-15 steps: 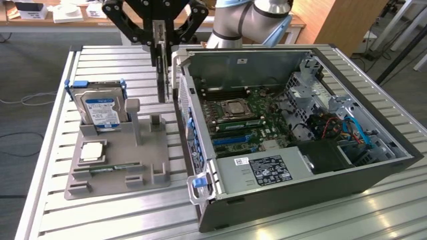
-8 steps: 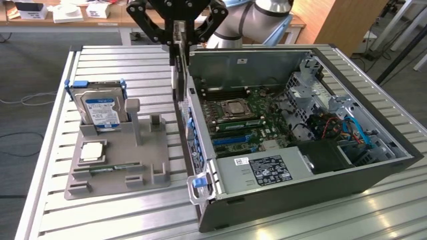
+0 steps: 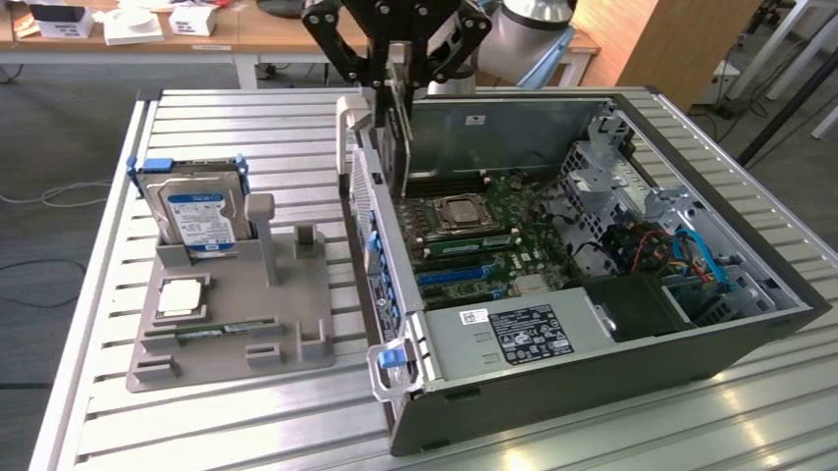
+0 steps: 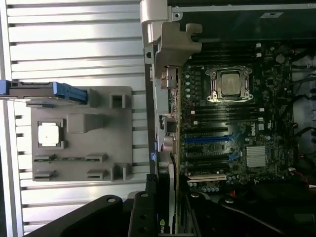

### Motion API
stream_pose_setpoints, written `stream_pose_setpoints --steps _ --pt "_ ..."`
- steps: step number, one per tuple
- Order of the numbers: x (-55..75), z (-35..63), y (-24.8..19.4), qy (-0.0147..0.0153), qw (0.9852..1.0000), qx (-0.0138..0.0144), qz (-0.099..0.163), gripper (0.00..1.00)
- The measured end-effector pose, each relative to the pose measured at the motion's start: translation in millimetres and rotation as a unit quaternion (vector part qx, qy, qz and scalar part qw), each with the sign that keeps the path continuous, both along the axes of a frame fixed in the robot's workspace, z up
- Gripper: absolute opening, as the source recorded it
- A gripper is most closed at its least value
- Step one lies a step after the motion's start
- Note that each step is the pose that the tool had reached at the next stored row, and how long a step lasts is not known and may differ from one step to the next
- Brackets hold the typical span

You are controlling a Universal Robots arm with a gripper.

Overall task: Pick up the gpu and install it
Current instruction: 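Pick up the gpu and move the gpu toward the slot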

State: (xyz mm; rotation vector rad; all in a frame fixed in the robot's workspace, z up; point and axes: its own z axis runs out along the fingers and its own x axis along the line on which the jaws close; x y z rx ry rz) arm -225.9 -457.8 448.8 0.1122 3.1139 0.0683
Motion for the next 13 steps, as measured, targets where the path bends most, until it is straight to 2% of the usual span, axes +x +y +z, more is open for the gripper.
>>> stream_pose_setpoints --steps 13 --pt "58.9 0.0 0.0 0.0 1.0 0.0 0.0 0.27"
